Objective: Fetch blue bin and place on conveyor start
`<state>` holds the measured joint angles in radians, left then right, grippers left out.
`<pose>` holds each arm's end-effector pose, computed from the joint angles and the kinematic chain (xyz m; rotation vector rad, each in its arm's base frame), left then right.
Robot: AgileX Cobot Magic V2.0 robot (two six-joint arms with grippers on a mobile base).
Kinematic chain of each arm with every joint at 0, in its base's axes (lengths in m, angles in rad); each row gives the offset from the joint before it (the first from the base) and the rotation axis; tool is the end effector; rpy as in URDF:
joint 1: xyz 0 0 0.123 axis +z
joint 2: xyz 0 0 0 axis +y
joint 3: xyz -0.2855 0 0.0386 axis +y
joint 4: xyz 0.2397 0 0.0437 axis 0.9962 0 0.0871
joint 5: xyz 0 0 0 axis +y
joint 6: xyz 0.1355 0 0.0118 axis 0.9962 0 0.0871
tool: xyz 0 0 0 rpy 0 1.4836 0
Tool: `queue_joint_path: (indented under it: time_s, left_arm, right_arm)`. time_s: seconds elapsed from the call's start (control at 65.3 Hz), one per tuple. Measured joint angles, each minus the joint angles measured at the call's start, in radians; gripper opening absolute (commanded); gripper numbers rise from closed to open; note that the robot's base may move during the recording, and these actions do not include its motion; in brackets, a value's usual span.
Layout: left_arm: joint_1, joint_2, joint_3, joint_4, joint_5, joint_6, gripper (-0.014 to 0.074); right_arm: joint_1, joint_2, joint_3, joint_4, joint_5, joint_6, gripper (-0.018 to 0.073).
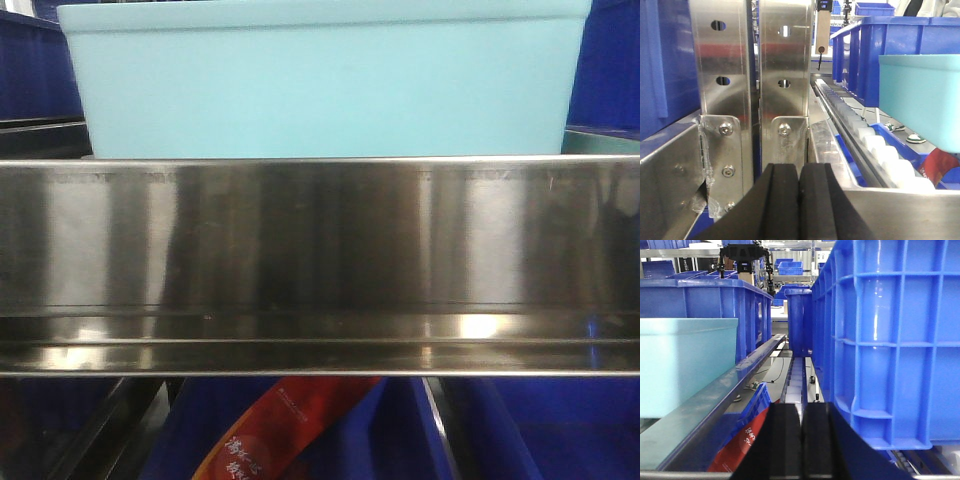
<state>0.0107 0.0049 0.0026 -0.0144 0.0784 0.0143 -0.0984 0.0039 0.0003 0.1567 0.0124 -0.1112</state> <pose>0.0907 0.0008 0.2050 -0.0076 1.5695 0.0075 0.0898 -0.0086 0.2150 0.1063 1.4964 -0.0411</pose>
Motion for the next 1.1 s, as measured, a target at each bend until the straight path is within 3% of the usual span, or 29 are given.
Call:
queue_joint_path:
  time_s: [0.521,0.857,1.102]
  left_arm:
    - [0.0,0.0,0.0,0.0,-0.004,0.0,-0.0111]
    - [0.0,0.0,0.0,0.0,-0.099,0.0,-0.0111]
    - [0.0,0.0,-0.002,0.0,-0.121,0.0,-0.0111]
  right_arm:
    - [0.0,0.0,0.0,0.0,0.0,0.0,-0.0162]
    - [0.0,0.0,0.0,0.0,-0.002,0.0,-0.0162]
    - [0.0,0.0,0.0,0.005,-0.085,0.0,-0.0162]
